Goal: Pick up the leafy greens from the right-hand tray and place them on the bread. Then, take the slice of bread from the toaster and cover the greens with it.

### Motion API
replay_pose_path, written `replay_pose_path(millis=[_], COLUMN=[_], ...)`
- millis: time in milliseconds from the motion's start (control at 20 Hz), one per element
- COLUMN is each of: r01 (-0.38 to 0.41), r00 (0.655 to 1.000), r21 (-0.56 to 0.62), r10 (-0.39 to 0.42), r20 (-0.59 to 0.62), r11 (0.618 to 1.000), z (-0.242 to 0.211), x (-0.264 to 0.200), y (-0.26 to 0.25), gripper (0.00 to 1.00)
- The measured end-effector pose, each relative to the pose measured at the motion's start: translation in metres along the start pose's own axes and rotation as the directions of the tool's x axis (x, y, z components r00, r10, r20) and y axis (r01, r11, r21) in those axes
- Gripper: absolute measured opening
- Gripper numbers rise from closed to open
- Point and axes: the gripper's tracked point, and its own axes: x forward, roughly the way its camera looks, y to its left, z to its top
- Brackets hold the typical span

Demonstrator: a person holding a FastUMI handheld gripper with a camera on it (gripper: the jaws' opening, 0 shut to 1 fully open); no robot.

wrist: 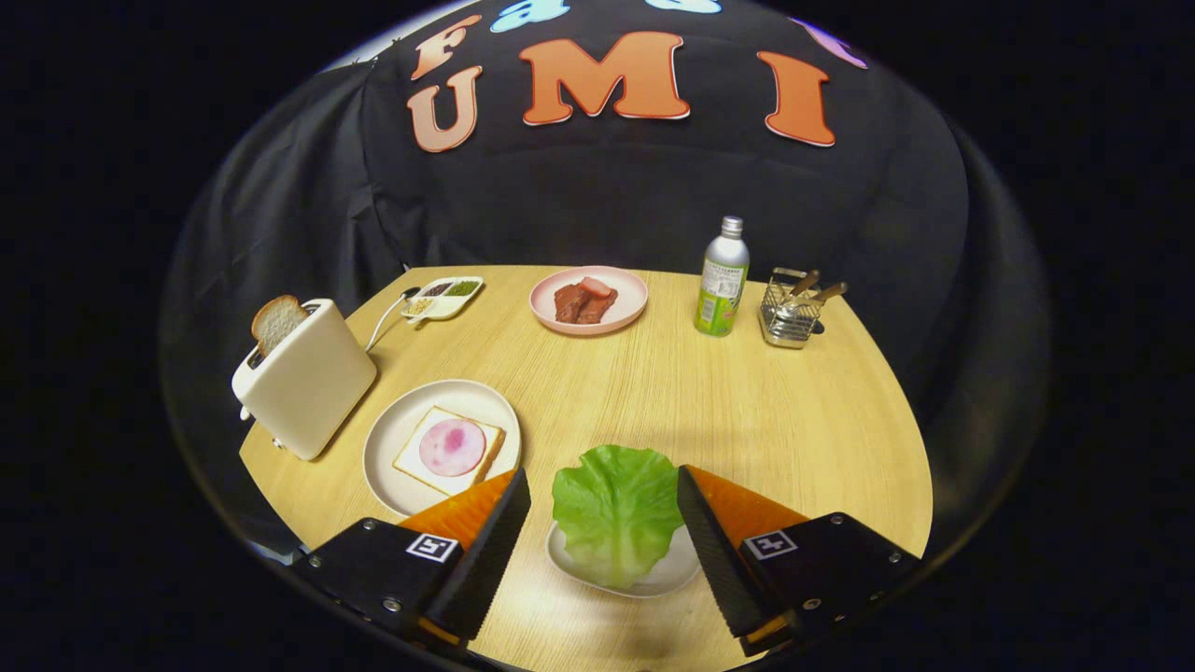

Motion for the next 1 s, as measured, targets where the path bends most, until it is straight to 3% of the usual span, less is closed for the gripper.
replay_pose_path(millis=[400,650,850,1000], r01=[-0.009,-0.029,0.027,0.028], r00=[0.978,0.954,0.936,0.925], r21=[-0.028,-0.018,-0.027,-0.069], r10=[0.003,0.023,-0.035,-0.052], r20=[-0.206,-0.299,-0.351,-0.378], r11=[1.0,0.999,0.999,0.997], z=[-0.042,-0.061,-0.075,-0.086], x=[0.034,0.049,0.064,0.07], y=[-0.006,-0.006,-0.017,-0.014], gripper=[0.94,0.88,0.84,0.78])
